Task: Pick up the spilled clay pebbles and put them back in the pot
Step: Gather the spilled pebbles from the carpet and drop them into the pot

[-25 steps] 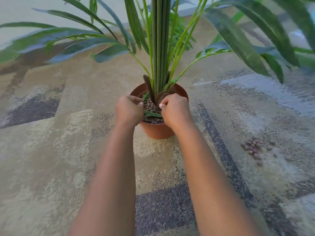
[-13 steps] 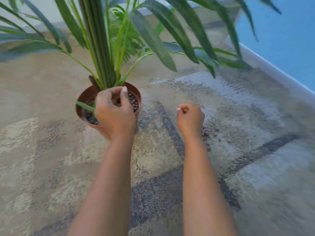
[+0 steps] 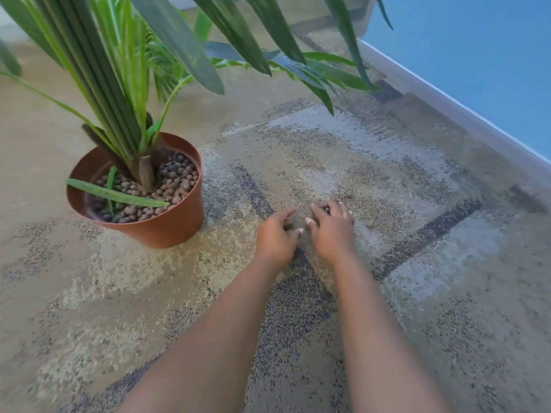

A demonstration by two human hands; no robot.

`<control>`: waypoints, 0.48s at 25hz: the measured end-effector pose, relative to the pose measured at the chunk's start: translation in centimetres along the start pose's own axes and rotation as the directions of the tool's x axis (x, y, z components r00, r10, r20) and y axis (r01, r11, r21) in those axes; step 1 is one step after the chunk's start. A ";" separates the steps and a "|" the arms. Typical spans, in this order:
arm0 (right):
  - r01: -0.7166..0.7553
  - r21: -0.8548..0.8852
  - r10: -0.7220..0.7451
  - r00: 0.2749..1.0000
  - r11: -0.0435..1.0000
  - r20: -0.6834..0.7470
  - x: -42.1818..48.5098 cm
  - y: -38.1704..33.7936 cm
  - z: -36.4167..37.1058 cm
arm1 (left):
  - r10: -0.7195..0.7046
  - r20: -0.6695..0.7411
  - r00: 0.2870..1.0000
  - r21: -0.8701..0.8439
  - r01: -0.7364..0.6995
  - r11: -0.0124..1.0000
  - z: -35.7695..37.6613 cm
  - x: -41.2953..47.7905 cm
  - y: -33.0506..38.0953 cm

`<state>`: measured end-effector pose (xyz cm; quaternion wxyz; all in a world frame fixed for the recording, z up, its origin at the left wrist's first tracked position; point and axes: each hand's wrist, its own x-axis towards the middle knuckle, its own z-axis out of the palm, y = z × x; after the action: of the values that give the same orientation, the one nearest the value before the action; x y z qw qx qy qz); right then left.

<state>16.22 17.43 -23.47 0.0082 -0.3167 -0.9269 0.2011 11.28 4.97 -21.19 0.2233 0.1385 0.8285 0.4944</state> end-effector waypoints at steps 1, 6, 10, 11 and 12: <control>-0.010 0.024 0.010 1.000 1.000 -0.014 -0.5 -0.1 0.1 | -0.019 0.014 1.000 -0.028 0.019 0.999 0.1 0.2 -0.3; -0.055 0.048 0.064 0.977 0.997 -0.205 -3.4 -0.7 1.0 | -0.079 -0.022 0.997 -0.135 0.076 0.988 0.2 0.3 -0.5; -0.099 0.148 0.129 0.969 0.984 -0.212 -3.1 -1.0 0.5 | -0.173 0.056 0.983 -0.245 0.181 0.952 0.3 -0.7 -0.4; -0.096 0.183 0.134 0.969 0.978 -0.209 -2.8 -1.1 0.2 | -0.213 0.089 0.973 -0.301 0.230 0.926 0.2 -0.8 -0.3; -0.084 0.191 0.124 0.971 0.978 -0.206 -2.5 -1.1 -0.1 | -0.249 0.123 0.961 -0.375 0.277 0.885 0.1 -1.0 -0.3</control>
<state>17.61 15.18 -22.66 0.1275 -0.3831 -0.8803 0.2489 12.15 4.43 -21.23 0.3406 -0.0048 0.7166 0.6086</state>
